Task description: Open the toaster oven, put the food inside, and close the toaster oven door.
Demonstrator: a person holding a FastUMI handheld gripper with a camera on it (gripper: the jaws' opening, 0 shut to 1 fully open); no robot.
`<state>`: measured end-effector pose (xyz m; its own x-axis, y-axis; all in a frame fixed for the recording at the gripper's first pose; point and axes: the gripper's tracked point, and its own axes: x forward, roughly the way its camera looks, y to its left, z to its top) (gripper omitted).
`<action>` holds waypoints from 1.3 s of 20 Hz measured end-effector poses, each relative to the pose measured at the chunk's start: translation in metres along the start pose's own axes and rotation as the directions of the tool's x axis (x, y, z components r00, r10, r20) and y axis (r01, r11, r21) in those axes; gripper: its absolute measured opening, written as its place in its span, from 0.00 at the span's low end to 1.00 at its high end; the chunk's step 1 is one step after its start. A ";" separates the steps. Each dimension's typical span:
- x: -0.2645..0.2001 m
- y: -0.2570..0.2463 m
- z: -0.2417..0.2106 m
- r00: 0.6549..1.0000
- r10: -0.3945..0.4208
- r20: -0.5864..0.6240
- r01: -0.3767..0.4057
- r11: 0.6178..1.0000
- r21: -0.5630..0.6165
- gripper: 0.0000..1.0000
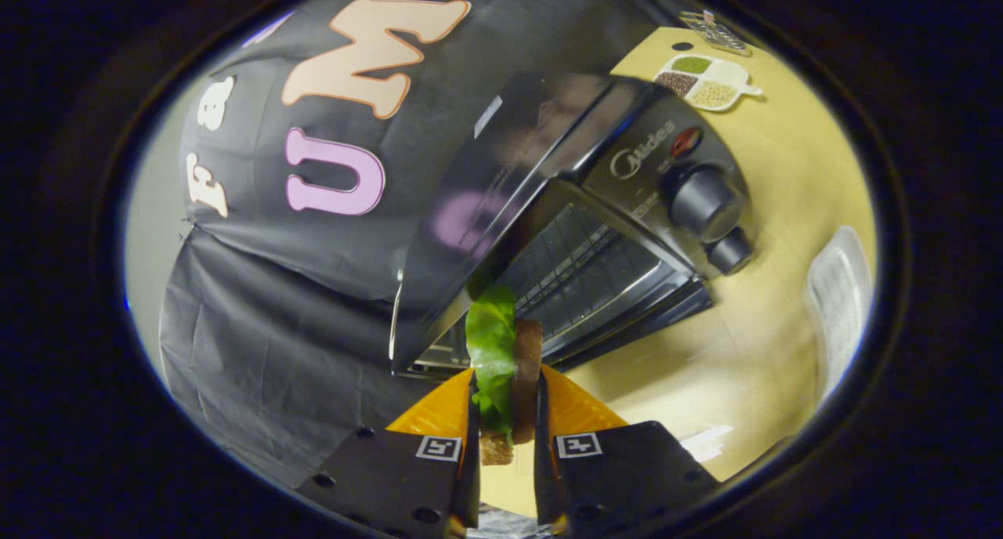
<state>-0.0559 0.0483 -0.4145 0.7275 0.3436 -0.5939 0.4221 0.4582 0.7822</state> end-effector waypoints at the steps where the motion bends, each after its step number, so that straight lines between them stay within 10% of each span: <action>1: 0.008 0.002 0.001 1.000 0.008 0.007 -0.008 1.000 0.013 0.30; 12: 0.063 -0.009 0.035 0.992 0.014 0.127 -0.027 0.994 0.104 0.30; 26: 0.064 -0.019 0.047 0.965 -0.018 0.260 0.042 0.995 -0.087 0.31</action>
<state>0.0079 0.0235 -0.4585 0.8355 0.1100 -0.5384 0.4038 0.5418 0.7372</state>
